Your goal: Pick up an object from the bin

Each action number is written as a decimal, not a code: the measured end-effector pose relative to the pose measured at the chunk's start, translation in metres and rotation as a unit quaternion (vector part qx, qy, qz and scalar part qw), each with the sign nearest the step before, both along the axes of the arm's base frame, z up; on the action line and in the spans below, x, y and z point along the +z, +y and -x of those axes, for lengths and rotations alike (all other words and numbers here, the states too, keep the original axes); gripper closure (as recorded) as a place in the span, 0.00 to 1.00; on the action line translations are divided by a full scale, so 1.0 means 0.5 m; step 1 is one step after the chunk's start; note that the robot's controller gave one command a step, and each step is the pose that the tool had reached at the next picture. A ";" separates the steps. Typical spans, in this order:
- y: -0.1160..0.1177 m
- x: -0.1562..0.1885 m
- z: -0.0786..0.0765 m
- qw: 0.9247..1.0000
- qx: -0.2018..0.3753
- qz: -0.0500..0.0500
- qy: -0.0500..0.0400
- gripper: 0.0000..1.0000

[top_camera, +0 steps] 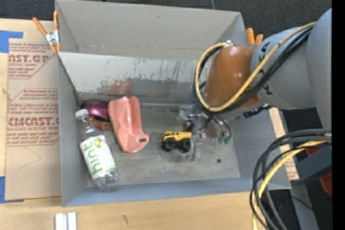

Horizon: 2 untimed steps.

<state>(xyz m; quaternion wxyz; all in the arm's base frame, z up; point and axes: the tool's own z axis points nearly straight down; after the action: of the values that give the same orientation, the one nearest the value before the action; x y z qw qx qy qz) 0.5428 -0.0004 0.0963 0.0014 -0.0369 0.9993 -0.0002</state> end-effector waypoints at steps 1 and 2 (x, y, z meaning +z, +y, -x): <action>0.016 -0.051 0.012 0.997 -0.077 -0.001 0.000 1.00; 0.016 -0.051 0.012 0.997 -0.076 -0.001 0.000 1.00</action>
Offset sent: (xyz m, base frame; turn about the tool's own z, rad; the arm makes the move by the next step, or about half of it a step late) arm 0.0000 0.0000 0.0000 0.0000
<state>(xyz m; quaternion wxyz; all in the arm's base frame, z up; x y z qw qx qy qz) 0.5369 0.0076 0.0709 0.0012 0.0396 0.9992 0.0009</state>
